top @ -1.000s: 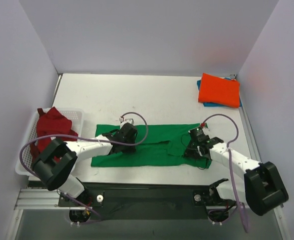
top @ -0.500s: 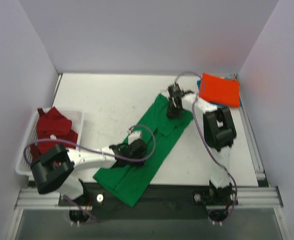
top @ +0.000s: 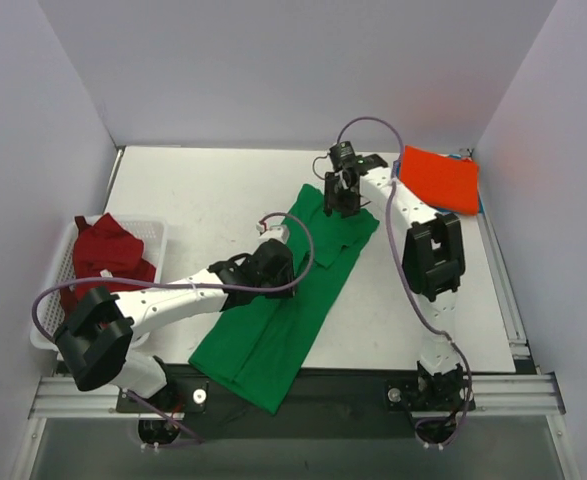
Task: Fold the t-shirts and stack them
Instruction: Rotate the tshirt 90 degrees
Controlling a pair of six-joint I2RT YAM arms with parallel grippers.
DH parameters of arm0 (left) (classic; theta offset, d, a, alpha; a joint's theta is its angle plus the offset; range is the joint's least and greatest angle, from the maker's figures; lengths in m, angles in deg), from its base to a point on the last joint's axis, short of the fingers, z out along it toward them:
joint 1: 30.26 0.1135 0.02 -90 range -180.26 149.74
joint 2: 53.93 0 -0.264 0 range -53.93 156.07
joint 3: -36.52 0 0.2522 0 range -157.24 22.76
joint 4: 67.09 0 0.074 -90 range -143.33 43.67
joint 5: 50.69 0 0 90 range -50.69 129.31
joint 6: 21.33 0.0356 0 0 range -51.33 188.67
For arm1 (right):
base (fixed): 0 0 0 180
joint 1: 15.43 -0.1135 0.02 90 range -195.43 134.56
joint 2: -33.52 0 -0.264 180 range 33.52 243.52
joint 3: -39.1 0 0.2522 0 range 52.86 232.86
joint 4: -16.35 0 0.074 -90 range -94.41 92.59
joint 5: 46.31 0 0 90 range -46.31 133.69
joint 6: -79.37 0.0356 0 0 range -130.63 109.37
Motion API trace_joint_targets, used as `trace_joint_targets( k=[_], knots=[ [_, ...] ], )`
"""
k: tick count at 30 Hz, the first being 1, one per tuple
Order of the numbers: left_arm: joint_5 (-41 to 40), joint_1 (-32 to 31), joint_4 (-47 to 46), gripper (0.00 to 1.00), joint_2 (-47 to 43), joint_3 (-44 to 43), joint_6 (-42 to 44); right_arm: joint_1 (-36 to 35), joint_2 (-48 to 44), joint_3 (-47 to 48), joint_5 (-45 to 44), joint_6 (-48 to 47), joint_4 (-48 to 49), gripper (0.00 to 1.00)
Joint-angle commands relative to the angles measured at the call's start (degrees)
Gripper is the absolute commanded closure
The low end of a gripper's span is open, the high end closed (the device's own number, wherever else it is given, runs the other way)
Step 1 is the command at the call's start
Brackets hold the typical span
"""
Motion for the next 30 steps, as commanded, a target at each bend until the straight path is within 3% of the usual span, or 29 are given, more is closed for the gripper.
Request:
trace_joint_targets(
  k=[1, 5, 7, 11, 15, 24, 30],
  knots=[
    [-0.46, 0.8, 5.47, 0.62, -3.36, 0.87, 6.51, 0.08, -11.98, -6.99, -1.3, 3.65, -3.52, 0.6],
    [4.27, 0.19, 5.39, 0.63, -4.15, 3.59, 9.95, -0.53, -19.71, -20.43, -0.25, 8.14, 2.19, 0.65],
    [4.63, -2.44, 4.51, 0.63, -4.95, 5.61, 10.56, -0.53, -21.65, -26.48, 0.37, 10.25, 6.41, 0.73],
    [5.51, -5.08, 4.07, 0.66, -4.51, 8.34, 8.02, -0.27, -19.04, -28.37, 0.46, 11.31, 8.88, 0.87],
    [5.25, -7.1, 1.96, 0.68, -3.54, 10.45, 5.13, 0.52, -14.64, -27.84, 0.11, 11.4, 9.23, 0.91],
    [6.92, -6.76, -4.1, 0.71, 3.39, 7.92, -0.15, 4.82, -1.99, -17.22, 2.74, 7.27, 7.74, 0.92],
    [9.38, -2.9, -11.64, 0.71, 12.53, -1.03, -4.46, 7.9, 9.0, 0.0, 6.51, 2.79, 3.44, 0.89]
  ],
)
